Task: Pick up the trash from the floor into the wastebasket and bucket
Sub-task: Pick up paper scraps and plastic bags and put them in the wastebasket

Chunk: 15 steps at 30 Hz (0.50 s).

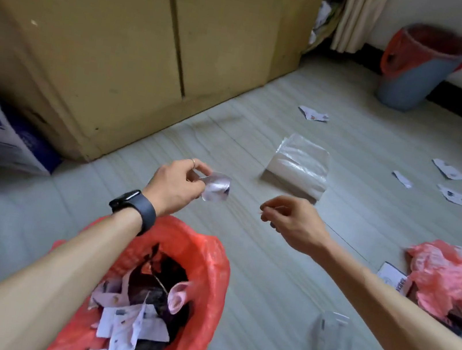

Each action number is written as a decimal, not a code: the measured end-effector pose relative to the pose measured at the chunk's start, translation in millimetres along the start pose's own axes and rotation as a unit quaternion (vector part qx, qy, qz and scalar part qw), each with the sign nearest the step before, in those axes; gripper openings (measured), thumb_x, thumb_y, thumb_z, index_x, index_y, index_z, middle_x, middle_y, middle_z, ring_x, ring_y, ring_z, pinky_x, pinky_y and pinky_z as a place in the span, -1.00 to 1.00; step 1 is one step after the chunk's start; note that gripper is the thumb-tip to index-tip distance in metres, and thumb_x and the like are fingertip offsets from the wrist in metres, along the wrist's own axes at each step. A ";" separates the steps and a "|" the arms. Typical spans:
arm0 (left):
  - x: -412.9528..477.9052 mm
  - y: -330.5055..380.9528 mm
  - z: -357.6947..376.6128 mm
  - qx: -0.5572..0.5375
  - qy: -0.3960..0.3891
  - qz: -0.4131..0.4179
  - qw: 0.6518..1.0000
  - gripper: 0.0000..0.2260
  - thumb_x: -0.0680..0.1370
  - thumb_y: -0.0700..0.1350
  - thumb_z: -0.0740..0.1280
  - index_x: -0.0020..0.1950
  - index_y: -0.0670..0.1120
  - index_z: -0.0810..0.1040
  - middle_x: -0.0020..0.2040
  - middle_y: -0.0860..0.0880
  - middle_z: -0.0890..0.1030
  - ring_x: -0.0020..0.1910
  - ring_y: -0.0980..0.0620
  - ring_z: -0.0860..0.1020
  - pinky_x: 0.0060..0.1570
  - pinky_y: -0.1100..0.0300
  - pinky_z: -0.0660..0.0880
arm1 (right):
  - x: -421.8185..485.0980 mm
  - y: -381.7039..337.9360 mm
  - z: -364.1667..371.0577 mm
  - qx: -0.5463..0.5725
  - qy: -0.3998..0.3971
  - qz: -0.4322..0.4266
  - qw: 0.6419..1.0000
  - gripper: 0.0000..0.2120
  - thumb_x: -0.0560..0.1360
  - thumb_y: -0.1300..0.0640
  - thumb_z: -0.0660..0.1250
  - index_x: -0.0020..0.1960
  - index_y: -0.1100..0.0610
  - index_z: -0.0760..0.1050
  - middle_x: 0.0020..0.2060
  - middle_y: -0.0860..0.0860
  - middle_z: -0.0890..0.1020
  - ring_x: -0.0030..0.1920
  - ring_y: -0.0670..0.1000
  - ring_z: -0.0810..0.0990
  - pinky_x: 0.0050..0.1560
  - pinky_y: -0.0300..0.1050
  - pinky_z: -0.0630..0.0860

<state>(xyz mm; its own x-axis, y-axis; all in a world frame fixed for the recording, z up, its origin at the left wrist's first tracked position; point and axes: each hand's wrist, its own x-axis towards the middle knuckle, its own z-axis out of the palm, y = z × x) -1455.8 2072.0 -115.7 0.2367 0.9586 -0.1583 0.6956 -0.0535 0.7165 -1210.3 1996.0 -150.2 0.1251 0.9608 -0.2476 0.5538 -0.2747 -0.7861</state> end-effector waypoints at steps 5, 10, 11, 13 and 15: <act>-94.3 -40.5 -45.5 0.012 0.034 -0.038 0.999 -0.81 0.48 -0.17 0.32 -0.13 0.16 0.56 -0.29 0.05 0.66 -0.18 0.00 0.61 -0.13 0.17 0.48 | -77.3 -80.3 38.8 -0.062 -0.068 -0.095 0.991 -0.87 0.50 0.18 0.36 -0.08 -0.03 0.64 -0.27 -0.19 0.71 -0.28 -0.30 0.61 -0.16 -0.32 0.51; -159.8 -96.1 -54.3 0.101 0.027 -0.026 0.994 -0.77 0.47 -0.16 0.33 0.00 0.17 0.60 -0.06 0.14 0.62 0.06 0.05 0.56 0.06 0.24 0.41 | -123.1 -100.7 84.9 -0.099 -0.126 -0.091 0.983 -0.89 0.51 0.07 0.40 0.02 -0.03 0.67 -0.19 -0.18 0.68 -0.15 -0.17 0.61 -0.04 -0.25 0.46; -168.2 -111.0 -51.6 0.131 0.037 -0.022 0.990 -0.75 0.45 -0.13 0.35 0.02 0.19 0.60 0.09 0.09 0.61 0.19 0.03 0.50 0.21 0.17 0.41 | -130.7 -99.2 92.7 -0.122 -0.119 -0.091 0.981 -0.84 0.52 0.05 0.39 0.08 -0.04 0.66 -0.05 -0.15 0.69 -0.03 -0.12 0.61 0.02 -0.23 0.45; -183.0 -136.3 -42.8 0.204 0.085 -0.051 0.974 -0.59 0.41 -0.07 0.40 0.25 0.18 0.55 0.42 -0.04 0.39 0.43 -0.09 0.28 0.44 0.03 0.26 | -146.1 -89.6 104.9 -0.186 -0.059 -0.094 0.976 -0.66 0.50 0.01 0.37 0.28 -0.05 0.56 0.29 -0.02 0.57 0.27 0.03 0.50 0.26 -0.13 0.41; -196.4 -155.7 -33.4 0.192 0.117 -0.092 0.970 -0.33 0.41 -0.09 0.43 0.51 0.07 0.32 0.56 -0.14 0.13 0.52 -0.18 0.14 0.50 -0.02 0.15 | -163.3 -77.6 115.2 -0.204 -0.017 -0.040 0.978 -0.40 0.47 -0.10 0.34 0.48 -0.01 0.32 0.44 0.10 0.38 0.39 0.17 0.38 0.36 -0.01 0.36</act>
<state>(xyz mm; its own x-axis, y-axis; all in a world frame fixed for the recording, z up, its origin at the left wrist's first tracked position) -1633.3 1901.4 -173.5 -0.0446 0.9966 -0.0693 0.9237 0.0675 0.3771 -1368.5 1856.0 -114.0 0.0452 0.9748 -0.2184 0.8442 -0.1541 -0.5134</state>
